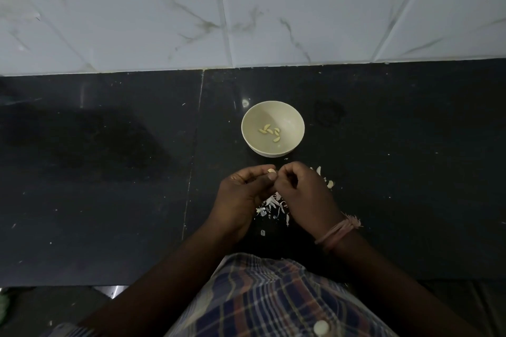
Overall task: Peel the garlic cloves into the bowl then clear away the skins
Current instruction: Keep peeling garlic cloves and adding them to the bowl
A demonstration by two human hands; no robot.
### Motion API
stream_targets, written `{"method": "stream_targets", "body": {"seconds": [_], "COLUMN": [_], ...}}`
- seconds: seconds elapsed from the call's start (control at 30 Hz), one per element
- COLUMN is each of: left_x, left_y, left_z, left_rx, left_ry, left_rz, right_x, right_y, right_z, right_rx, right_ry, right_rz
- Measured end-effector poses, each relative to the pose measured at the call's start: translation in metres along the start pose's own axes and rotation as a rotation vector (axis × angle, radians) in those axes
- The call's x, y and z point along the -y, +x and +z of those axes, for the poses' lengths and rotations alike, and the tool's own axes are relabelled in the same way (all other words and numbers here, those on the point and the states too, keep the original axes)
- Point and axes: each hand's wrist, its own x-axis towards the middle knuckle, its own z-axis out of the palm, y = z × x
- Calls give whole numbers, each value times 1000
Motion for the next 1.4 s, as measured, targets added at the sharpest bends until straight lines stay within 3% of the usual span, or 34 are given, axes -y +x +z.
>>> {"method": "stream_targets", "body": {"seconds": [0.33, 0.53, 0.73, 1.1, 1.4], "left_x": [-3, -6, -9, -11, -7], "left_y": [1, 1, -1, 2, 3], "left_z": [0, -2, -5, -6, -10], "left_rx": [9, 15, 36, 40, 25], "left_ry": [20, -46, -146, -265, -237], "left_rz": [49, -20, -144, -130, -43], "right_x": [0, 3, 2, -4, -5], "right_y": [1, 3, 13, 10, 4], "right_z": [1, 3, -6, 3, 7], "right_rx": [-37, -50, -137, -266, -133], "right_ry": [-16, -52, -27, -81, -75], "right_rz": [-117, -202, -176, -181, -174]}}
